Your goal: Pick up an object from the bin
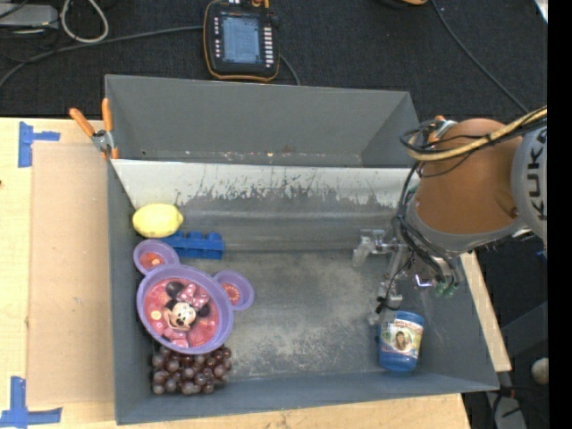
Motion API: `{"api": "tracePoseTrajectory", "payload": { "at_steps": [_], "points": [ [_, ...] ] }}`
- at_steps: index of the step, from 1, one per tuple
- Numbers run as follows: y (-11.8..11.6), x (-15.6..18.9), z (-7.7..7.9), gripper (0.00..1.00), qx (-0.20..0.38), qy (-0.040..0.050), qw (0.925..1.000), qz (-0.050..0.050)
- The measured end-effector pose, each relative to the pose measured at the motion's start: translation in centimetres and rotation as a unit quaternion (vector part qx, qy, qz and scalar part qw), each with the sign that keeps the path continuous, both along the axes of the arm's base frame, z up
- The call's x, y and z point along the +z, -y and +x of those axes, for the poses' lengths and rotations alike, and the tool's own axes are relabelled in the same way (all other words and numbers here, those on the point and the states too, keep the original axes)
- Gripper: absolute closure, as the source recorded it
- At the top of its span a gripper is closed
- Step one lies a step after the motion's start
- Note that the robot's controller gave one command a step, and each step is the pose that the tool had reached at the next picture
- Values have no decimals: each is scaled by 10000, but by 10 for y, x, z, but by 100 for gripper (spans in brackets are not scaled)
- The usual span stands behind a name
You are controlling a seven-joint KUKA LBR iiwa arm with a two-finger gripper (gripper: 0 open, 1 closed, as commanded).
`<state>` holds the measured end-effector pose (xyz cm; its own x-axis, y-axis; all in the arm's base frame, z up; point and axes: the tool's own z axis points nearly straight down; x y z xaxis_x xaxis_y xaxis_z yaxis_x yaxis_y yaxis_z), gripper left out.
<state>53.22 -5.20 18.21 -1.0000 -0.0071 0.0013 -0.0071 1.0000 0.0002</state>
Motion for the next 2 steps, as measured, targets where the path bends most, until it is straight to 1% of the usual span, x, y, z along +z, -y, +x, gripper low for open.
{"api": "tracePoseTrajectory", "payload": {
  "at_steps": [1, 2],
  "points": [
    [0, 0, 0, 0, 1, 0, 10000, 0],
    [37, -23, -37, 0, 809, -21, 9967, 6]
  ]
}}
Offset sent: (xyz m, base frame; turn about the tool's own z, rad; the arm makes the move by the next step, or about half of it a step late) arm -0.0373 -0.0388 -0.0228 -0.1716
